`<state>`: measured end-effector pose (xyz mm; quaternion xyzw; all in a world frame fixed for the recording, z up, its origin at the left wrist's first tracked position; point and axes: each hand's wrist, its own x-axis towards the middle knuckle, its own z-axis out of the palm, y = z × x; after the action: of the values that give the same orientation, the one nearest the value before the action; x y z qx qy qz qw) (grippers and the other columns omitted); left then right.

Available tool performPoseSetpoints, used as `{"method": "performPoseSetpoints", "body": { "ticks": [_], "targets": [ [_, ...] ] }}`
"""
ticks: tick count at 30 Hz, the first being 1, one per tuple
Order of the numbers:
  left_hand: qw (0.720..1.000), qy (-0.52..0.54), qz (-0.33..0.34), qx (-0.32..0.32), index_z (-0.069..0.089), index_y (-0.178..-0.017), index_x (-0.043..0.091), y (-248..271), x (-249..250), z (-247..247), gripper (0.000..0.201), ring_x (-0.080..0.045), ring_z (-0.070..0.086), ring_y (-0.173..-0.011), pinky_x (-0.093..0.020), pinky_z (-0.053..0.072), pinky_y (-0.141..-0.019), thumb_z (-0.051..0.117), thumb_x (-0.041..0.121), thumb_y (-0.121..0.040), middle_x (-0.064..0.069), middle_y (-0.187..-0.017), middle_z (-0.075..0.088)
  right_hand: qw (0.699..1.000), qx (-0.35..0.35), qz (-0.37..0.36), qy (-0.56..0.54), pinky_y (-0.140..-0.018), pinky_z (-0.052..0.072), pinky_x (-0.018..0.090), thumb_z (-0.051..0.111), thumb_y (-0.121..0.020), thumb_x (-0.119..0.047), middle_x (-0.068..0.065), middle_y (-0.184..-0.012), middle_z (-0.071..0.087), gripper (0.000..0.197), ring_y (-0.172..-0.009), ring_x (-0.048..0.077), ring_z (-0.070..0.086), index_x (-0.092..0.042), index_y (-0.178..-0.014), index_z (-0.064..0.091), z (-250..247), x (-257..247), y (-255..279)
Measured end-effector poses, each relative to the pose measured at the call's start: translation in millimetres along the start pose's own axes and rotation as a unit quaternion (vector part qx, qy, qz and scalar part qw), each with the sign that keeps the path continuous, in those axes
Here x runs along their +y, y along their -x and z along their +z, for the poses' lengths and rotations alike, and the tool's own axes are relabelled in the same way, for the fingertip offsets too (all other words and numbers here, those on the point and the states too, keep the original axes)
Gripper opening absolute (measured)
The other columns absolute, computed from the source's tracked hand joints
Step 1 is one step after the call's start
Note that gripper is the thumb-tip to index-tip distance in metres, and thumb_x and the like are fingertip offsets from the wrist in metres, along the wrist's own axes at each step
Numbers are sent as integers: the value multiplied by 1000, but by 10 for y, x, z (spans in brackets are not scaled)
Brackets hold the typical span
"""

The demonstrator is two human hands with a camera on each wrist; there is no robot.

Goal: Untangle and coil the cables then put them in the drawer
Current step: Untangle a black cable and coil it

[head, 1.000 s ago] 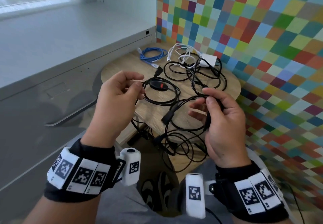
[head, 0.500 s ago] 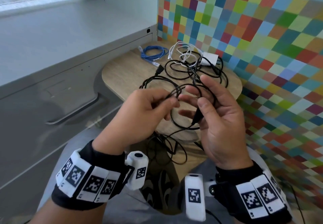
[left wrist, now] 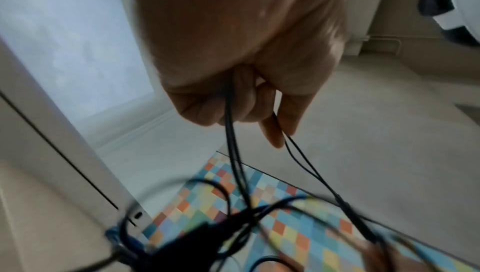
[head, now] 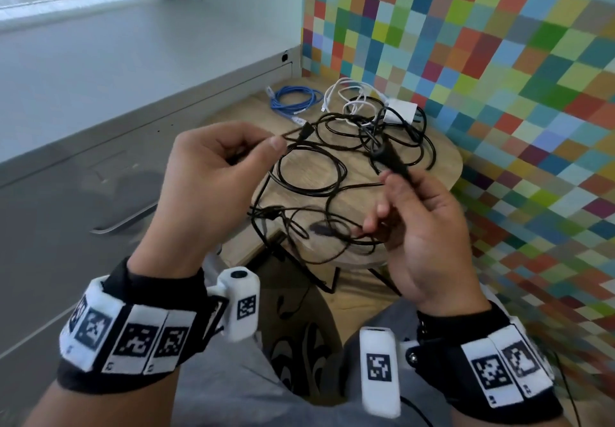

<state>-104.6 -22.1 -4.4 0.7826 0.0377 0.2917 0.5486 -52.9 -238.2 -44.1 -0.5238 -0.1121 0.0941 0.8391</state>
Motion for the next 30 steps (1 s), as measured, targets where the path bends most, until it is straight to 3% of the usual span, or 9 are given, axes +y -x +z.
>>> {"method": "performPoseSetpoints", "body": {
  "ticks": [5, 7, 10, 15, 20, 24, 25, 27, 30],
  "targets": [
    [992, -43, -56, -100, 76, -77, 19, -32, -82, -112, 19, -9, 38, -54, -18, 32, -52, 77, 32, -91, -7, -57, 53, 993, 115, -18, -21, -59, 57, 39, 51, -107, -29, 0, -58, 42, 28, -51, 19, 49, -17, -84, 61, -105, -61, -85],
    [995, -51, -44, -67, 75, -76, 18, -57, -124, -138, 21, -10, 36, -52, -20, 31, -51, 77, 32, -91, -3, -55, 51, 991, 131, -33, -14, -51, 50, 31, 52, -107, -18, -2, -59, 37, 23, -47, 13, 39, -22, -88, 64, -154, -61, -112],
    [998, -33, -31, 33, 72, -76, 20, -115, -188, -234, 23, -11, 34, -48, -24, 28, -48, 72, 31, -96, 6, -50, 50, 992, 112, -55, -5, -50, 41, 25, 53, -104, -5, -3, -70, 48, 23, -49, 11, 38, -24, -106, 67, -225, -89, -138],
    [987, 137, -43, 65, 71, -80, 23, -119, -145, -297, 28, -20, 19, -48, -33, 15, -45, 57, 26, -104, 1, -53, 32, 995, 80, -63, 17, -61, 55, 35, 53, -103, -4, 3, -82, 64, 22, -59, 16, 55, -17, -107, 70, -213, -68, -132],
    [988, 148, 0, -45, 79, -86, 27, -41, 9, -113, 21, -20, 24, -49, -35, 20, -47, 62, 33, -98, 8, -53, 39, 990, 10, -49, 130, -98, 56, 49, 67, -96, -12, 9, -105, 73, 14, -102, 28, 71, -16, -108, 71, -65, 22, -66],
    [985, 85, 28, -146, 81, -93, 24, 53, 113, 29, 14, -15, 37, -49, -26, 32, -47, 70, 31, -97, 8, -55, 51, 984, -9, -65, 163, -103, 56, 47, 73, -92, -1, 4, -143, 55, 54, -112, 25, 72, -30, -131, 50, 39, 44, -12],
    [983, 76, 34, -161, 81, -95, 23, 64, 125, 54, 13, -21, 48, -52, -33, 41, -49, 70, 29, -97, 3, -60, 61, 985, -20, -68, 160, -103, 56, 45, 75, -91, -1, 3, -154, 46, 67, -115, 26, 72, -37, -139, 43, 53, 35, 1],
    [980, 69, 45, -179, 81, -96, 25, 73, 142, 85, 12, -39, 67, -75, -55, 55, -69, 70, 28, -97, -13, -81, 75, 980, -49, -85, 174, -107, 52, 38, 79, -89, -6, -2, -170, 23, 93, -130, 19, 64, -48, -153, 27, 63, 32, 19],
    [979, 61, 47, -189, 81, -97, 25, 85, 168, 82, 15, -55, 62, -83, -66, 50, -73, 70, 35, -94, -32, -86, 70, 969, -83, -105, 209, -122, 36, 44, 84, -87, -20, -15, -172, 18, 96, -153, 6, 33, -49, -158, 26, 88, 27, 44]
  ]
}}
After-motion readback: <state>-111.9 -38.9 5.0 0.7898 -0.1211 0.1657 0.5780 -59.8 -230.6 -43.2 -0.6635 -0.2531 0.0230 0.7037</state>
